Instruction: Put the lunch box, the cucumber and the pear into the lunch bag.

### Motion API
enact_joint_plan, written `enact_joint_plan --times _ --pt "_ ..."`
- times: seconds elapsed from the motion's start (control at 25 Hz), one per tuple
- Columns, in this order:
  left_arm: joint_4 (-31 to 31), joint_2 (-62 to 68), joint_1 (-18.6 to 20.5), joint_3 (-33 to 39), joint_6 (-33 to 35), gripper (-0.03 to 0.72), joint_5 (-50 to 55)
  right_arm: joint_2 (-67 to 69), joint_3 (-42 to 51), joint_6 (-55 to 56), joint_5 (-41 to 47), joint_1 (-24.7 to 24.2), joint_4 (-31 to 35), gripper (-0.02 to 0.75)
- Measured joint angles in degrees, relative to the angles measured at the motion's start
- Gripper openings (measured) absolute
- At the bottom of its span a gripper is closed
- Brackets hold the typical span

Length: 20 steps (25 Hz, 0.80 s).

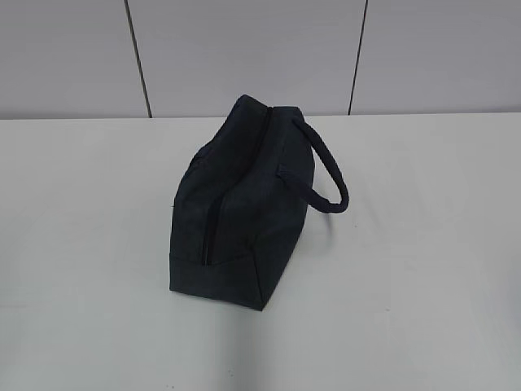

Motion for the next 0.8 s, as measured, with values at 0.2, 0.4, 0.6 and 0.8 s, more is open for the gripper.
enact_joint_plan --times 0.2,0.4,0.6,0.8 --pt "0.0 0.0 0.0 0.0 0.0 0.241 0.0 0.0 0.0 0.0 0.0 0.0 0.0 0.391" --pt "0.0 0.0 0.0 0.0 0.0 0.241 0.0 0.0 0.0 0.0 0.0 0.0 0.0 0.391" --pt "0.0 0.0 0.0 0.0 0.0 0.241 0.0 0.0 0.0 0.0 0.0 0.0 0.0 0.391" --pt "0.0 0.0 0.0 0.0 0.0 0.241 0.0 0.0 0.0 0.0 0.0 0.0 0.0 0.391"
